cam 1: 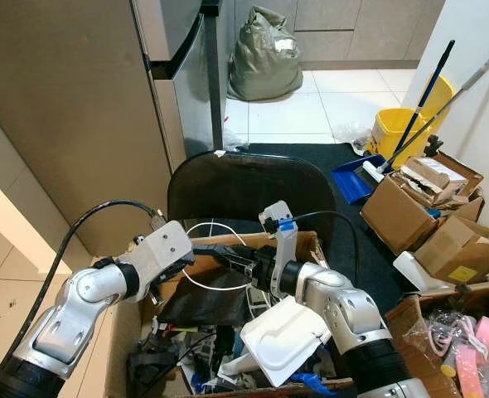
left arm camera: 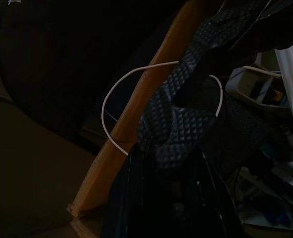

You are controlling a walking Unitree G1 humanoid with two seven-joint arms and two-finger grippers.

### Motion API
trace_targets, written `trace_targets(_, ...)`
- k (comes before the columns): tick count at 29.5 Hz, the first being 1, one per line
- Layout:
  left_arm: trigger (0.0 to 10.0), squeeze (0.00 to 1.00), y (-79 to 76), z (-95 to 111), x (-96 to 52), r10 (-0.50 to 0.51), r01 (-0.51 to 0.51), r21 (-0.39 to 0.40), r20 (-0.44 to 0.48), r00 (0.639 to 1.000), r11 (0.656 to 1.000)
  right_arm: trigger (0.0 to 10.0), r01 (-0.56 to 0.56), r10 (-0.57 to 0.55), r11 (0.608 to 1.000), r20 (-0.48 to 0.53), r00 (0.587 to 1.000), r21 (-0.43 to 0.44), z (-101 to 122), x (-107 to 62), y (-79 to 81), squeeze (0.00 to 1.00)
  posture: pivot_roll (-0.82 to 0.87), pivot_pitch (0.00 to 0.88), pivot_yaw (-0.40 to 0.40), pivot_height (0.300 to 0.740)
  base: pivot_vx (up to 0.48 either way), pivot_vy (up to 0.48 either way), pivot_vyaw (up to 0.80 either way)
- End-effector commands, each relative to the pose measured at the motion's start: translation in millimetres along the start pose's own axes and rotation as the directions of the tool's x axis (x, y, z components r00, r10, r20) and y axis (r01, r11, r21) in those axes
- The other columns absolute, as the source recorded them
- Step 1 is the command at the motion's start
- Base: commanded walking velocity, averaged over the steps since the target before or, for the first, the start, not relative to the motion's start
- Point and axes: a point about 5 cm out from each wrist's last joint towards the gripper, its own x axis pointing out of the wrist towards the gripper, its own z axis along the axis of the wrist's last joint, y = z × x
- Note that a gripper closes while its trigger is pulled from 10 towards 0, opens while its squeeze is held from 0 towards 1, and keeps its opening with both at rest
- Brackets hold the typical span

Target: Picking trash to rubbish bin

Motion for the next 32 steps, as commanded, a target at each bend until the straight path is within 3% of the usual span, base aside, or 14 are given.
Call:
trace_targets(1,0.0,0.00,7.7,-1.2,-1.9,0.048,-0.048,-0.003,0.002,0.999,0.999,10.0,-0.019,0.019,1.000,-0.023,1.000,0.006,-5.6,1.7,4.5,0.00,0.06,0.122,0.066,0.740,0.000,0.000,0.00)
trace_targets(3,0.0,0.00,8.5,-1.5,-2.1,0.054,-0.054,-0.002,0.001,0.999,0.999,10.0,-0.018,0.018,1.000,-0.021,1.000,0.004,-5.8,1.6,4.4,0.00,0.06,0.126,0.066,0.740,0.000,0.000,0.00)
trace_targets(4,0.0,0.00,9.9,-2.2,-2.9,0.068,-0.068,-0.001,-0.002,0.998,0.998,10.0,-0.019,0.019,1.000,-0.014,1.000,0.011,-5.6,1.5,4.0,1.00,0.06,0.129,0.065,0.740,0.000,0.000,0.00)
trace_targets(14,0.0,0.00,15.0,-4.9,-6.6,0.116,-0.116,-0.001,-0.007,0.993,0.993,10.0,0.028,-0.029,0.999,0.021,0.999,0.022,-0.5,-0.9,-4.5,1.00,0.06,0.135,0.066,0.740,0.000,0.000,0.00)
trace_targets(22,0.0,0.00,19.9,-4.3,-7.6,0.141,-0.141,-0.001,-0.007,0.990,0.990,10.0,0.071,-0.074,0.996,-0.052,0.996,-0.044,-8.8,-5.2,-12.4,1.00,0.06,0.136,0.066,0.740,0.000,0.000,0.00)
trace_targets(23,0.0,0.00,21.0,-4.1,-7.8,0.143,-0.143,0.007,-0.008,0.990,0.990,10.0,0.163,-0.171,0.983,-0.084,0.982,-0.089,-12.5,-8.2,-23.7,0.84,0.07,0.136,0.067,0.740,0.000,0.000,0.00)
trace_targets(24,0.0,0.00,21.0,-4.1,-7.8,0.143,-0.143,0.007,-0.008,0.990,0.990,10.0,0.163,-0.171,0.983,-0.084,0.982,-0.089,-12.5,-8.2,-23.7,0.84,0.07,0.136,0.067,0.740,0.000,0.000,0.00)
trace_targets(25,0.0,0.00,21.9,-4.4,-8.4,0.145,-0.145,0.010,-0.009,0.989,0.989,10.0,0.342,-0.352,0.932,-0.084,0.932,-0.118,-12.5,-16.5,-44.8,0.00,0.07,0.135,0.068,0.740,0.000,0.000,0.00)
trace_targets(27,0.0,0.00,22.8,-5.5,-9.4,0.147,-0.147,0.009,-0.011,0.989,0.989,10.0,0.593,-0.602,0.794,-0.036,0.798,-0.135,-6.9,-35.9,-75.5,0.00,0.07,0.135,0.068,0.740,0.000,0.000,0.00)
trace_targets(28,0.0,0.00,22.8,-5.5,-9.4,0.147,-0.147,0.009,-0.011,0.989,0.989,10.0,0.593,-0.602,0.794,-0.036,0.798,-0.135,-6.9,-35.9,-75.5,0.00,0.07,0.135,0.068,0.740,0.000,0.000,0.00)
trace_targets(29,0.0,0.00,23.2,-5.5,-10.0,0.150,-0.150,0.004,-0.010,0.989,0.989,10.0,0.687,-0.692,0.716,0.009,0.722,-0.123,-1.0,-48.1,-87.7,0.00,0.07,0.135,0.068,0.740,0.000,0.000,0.00)
trace_targets(30,0.0,0.00,23.2,-5.5,-10.0,0.150,-0.150,0.004,-0.010,0.989,0.989,10.0,0.687,-0.692,0.716,0.009,0.722,-0.123,-1.0,-48.1,-87.7,0.00,0.07,0.135,0.068,0.740,0.000,0.000,0.00)
trace_targets(31,0.0,0.00,24.2,-6.2,-10.8,0.155,-0.154,0.007,-0.015,0.988,0.988,10.0,0.754,-0.752,0.647,0.064,0.656,-0.115,6.0,-58.9,-95.8,0.00,0.07,0.136,0.067,0.740,0.000,0.000,0.00)
trace_targets(32,0.0,0.00,25.7,-7.5,-11.5,0.161,-0.161,0.008,-0.021,0.987,0.987,10.0,0.827,-0.815,0.555,0.136,0.563,-0.091,14.6,-71.7,-103.0,0.00,0.07,0.139,0.067,0.740,0.000,0.000,0.00)
